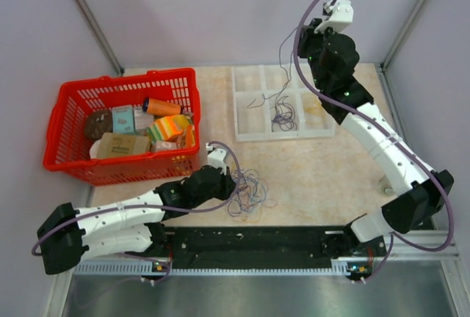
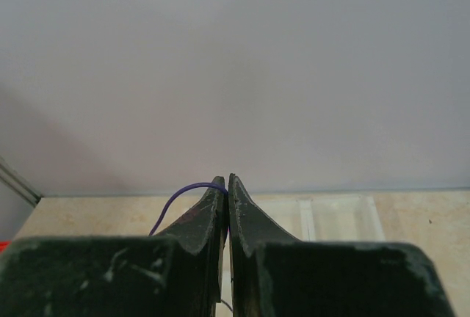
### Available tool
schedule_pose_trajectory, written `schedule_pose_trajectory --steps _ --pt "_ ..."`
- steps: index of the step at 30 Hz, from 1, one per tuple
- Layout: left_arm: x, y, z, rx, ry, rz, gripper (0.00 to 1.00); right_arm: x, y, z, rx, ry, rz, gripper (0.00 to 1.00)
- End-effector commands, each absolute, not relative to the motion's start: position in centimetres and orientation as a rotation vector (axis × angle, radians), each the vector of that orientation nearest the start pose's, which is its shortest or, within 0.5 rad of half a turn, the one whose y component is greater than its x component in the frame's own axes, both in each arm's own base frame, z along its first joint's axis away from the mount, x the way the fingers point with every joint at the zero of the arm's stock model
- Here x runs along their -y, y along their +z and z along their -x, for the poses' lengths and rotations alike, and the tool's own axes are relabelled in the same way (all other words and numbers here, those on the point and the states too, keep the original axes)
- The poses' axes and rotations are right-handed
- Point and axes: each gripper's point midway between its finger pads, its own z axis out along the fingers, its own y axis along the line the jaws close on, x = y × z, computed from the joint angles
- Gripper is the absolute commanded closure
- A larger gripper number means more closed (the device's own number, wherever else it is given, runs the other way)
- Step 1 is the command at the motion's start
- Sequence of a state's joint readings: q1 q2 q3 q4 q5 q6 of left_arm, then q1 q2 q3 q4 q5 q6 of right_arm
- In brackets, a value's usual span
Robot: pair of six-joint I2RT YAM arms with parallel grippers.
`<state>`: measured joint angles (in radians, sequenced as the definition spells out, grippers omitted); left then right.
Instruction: Untangle the cables
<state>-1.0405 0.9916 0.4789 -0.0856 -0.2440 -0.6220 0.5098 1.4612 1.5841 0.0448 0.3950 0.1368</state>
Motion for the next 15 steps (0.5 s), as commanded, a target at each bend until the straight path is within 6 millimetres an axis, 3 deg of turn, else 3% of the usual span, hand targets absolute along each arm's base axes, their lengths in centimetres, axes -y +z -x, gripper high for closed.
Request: schedule_pose_trajectory --steps 1,9,15 --pt "25.5 10.7 -17.3 -2.171 -0.698 -0.324 0.97 -17.5 47.8 -44.6 -1.364 0.300 -0.086 1.00" --pt "26.0 10.6 -17.4 -2.173 -0.708 -0.330 0.96 -16.8 52.7 -43.1 -1.291 0.338 -0.092 1.00" --pt "26.5 10.9 -17.5 -2.167 -0.725 -0.333 0.96 -16.6 53.0 -43.8 -1.296 0.323 -0.086 1.00"
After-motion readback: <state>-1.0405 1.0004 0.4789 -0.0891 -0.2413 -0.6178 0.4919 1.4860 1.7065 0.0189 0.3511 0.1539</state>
